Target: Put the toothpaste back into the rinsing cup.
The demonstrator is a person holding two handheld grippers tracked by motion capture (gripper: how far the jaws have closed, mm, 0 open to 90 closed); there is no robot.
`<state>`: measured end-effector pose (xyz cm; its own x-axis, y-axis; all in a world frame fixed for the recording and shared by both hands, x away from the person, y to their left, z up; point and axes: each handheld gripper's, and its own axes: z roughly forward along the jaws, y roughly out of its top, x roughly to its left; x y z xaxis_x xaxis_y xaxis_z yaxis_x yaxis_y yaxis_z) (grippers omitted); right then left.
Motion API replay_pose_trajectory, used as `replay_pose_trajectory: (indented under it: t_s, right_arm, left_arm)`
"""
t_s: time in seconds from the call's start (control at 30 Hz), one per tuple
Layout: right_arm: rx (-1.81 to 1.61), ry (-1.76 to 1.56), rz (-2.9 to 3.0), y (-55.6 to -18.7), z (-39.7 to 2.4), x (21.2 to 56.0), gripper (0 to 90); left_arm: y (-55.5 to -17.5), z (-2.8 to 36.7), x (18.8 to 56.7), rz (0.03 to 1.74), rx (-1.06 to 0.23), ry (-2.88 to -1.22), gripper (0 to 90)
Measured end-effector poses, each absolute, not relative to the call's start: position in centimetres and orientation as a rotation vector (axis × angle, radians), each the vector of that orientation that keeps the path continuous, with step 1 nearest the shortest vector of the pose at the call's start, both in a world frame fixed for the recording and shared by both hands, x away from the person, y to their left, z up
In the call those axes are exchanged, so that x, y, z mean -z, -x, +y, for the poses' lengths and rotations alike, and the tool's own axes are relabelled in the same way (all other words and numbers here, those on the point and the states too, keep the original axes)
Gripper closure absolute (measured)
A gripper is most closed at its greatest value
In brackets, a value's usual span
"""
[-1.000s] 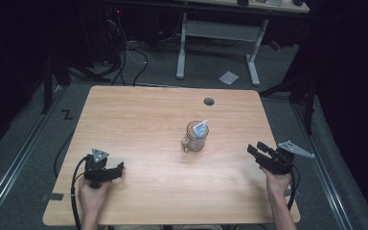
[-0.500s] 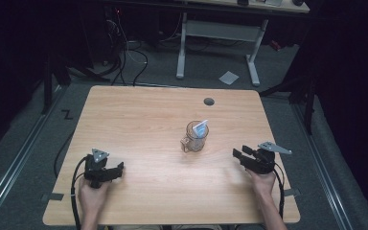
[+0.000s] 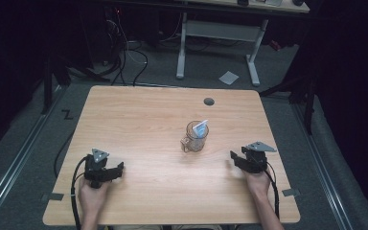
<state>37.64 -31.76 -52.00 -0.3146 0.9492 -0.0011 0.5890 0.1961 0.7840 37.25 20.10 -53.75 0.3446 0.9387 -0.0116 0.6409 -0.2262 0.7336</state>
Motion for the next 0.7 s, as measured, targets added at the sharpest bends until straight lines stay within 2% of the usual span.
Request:
replay_pose_trajectory:
  t_s: [0.7]
  right_arm:
    - [-0.859,-1.47,2.034,-38.3,-31.6,53.1,37.5]
  left_arm:
    - [-37.3,20.1,53.8,1.378,-0.586,-1.958,19.6]
